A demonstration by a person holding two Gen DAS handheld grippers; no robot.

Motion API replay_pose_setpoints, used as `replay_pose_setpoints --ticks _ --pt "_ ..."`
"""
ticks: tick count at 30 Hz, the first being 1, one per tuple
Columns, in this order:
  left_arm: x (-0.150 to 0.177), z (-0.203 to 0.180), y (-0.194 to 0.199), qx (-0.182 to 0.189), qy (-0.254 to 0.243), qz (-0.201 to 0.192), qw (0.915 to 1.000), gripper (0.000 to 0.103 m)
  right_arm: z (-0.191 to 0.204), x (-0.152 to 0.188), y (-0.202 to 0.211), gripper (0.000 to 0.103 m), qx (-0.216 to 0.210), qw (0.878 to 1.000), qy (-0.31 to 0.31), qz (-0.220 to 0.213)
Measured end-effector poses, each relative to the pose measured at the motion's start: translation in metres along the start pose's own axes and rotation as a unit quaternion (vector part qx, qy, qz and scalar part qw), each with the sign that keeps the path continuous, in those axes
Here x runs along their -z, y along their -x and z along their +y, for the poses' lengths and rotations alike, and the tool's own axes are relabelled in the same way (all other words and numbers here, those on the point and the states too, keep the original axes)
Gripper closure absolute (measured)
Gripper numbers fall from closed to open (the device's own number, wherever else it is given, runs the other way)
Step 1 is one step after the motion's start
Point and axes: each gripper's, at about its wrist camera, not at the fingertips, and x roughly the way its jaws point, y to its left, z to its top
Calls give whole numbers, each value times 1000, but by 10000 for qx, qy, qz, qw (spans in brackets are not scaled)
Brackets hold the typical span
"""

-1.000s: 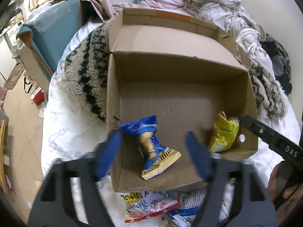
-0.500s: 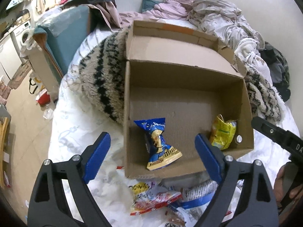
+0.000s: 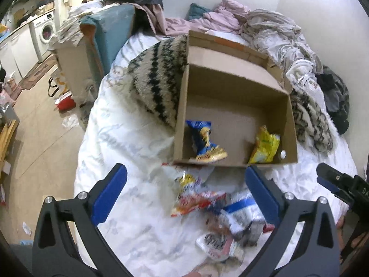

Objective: Organize snacks
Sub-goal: 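Withdraw both grippers from the box back toward the snack pile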

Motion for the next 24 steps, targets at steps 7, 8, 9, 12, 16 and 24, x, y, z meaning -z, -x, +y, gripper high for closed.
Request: replay_pose_setpoints --ticks 7,8,9,12,16,24 --pt "31 17 9 -79 204 392 9990 2 -10 35 18 16 137 9996 -96 237" --pt "34 19 9 -64 232 452 9987 2 -11 38 20 16 134 9995 -96 264" --pt "36 20 8 -58 235 508 9984 2 -12 42 20 16 130 9994 -86 308" --pt "41 21 2 -149 265 655 9974 2 -14 47 20 16 106 9991 31 419" --pt "45 15 -8 -51 358 844 9958 2 -29 57 10 16 204 9967 -216 761" --pt "45 12 -15 -85 315 899 9954 2 -19 95 -49 39 222 9754 -6 2193"
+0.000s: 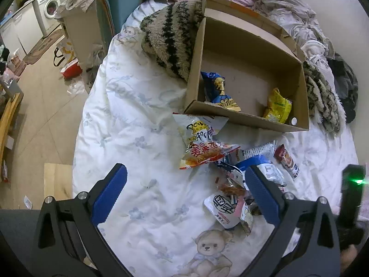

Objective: Organize snacks
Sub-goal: 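Withdraw both grippers from the box back toward the snack pile, then grasp a silver packet with the right gripper while the left grasps the pink bear-print packet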

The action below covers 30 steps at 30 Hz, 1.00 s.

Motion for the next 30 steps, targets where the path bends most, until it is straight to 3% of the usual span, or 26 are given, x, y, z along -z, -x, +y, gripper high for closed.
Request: replay_pose_setpoints --ticks 5,9,11,13,21,26,30 --pt "-2 5 -6 -6 152 88 9998 2 16 -6 -36 45 260 9989 204 328" --pt "-1 7 -7 -37 165 86 9998 2 21 -13 -46 47 627 9972 319 262" --pt "-1 7 -9 -38 163 114 9998 2 21 -12 -48 69 639 9969 336 314" --pt "0 5 -10 -21 149 142 9998 2 19 -9 -47 84 506 9976 300 363" --pt "9 -7 -13 60 -45 207 9998 2 20 8 -5 85 -6 9991 423 41" --pt "27 -20 -19 96 -131 482 9987 5 16 16 40 85 -203 9969 426 -636" --pt "44 -30 -12 -49 204 398 9990 9 10 12 59 85 -315 9942 173 -1016"
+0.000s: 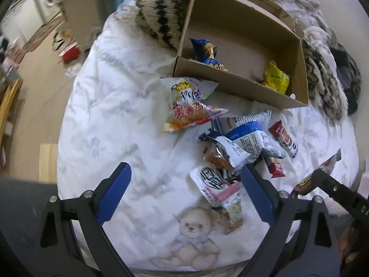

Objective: Organize snacks
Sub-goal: 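Grasp a silver packet with the right gripper while the left grasps the pink bear-print packet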

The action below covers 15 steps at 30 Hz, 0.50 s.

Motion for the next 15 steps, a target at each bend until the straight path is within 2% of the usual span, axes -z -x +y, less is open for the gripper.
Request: replay_pose_setpoints --ticks 2,5,7,12,15 --pt "11 -7 -4 50 235 76 9997 10 -6 -3 3 85 27 9999 -141 -73" --pt "33 -22 -24 141 522 477 9974 17 -10 -5 6 85 185 9994 -236 -189" --pt "49 -34 -41 172 479 766 9958 17 -13 -6 8 85 225 9991 -264 -254" --pt "82 -55 -75 109 241 1176 9927 35 -20 -7 12 85 167 9988 -348 -300" --pt "86 -59 -80 39 223 1195 9926 39 -22 -7 13 85 89 9988 -379 -282"
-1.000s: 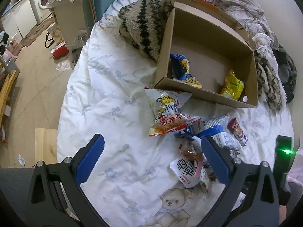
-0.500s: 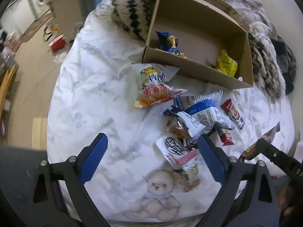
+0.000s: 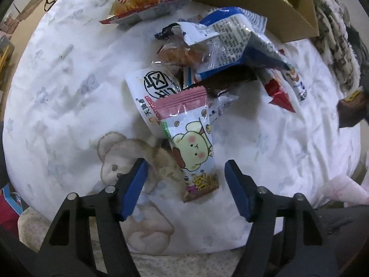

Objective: Organize snacks
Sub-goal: 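Grasp a silver packet with the right gripper while the left grasps the pink bear-print packet, then lower both packets into the box and open both grippers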

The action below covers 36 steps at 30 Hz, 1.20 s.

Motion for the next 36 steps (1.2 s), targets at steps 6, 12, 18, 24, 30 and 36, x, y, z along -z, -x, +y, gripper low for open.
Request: replay_pose_setpoints --ticks 6,12,18,24,30,36 --pt "-6 1 5 109 -141 51 9998 82 5 2 2 85 -117 9999 63 8" --pt "-15 -5 39 220 -587 -9 9980 82 10 1 2 85 -214 9997 75 -12" --pt "-30 -5 78 252 -978 -318 9944 82 16 2 1 85 -230 9996 163 -7" --pt "-59 8 98 202 -1095 -656 9916 82 21 1 0 85 -407 9990 194 -52" --pt "-89 16 115 139 -1059 -957 9897 82 29 -12 5 85 -382 9979 402 -322" --pt "-121 18 123 215 -1012 -1136 9881 82 35 -37 5 85 -319 9965 567 -520"
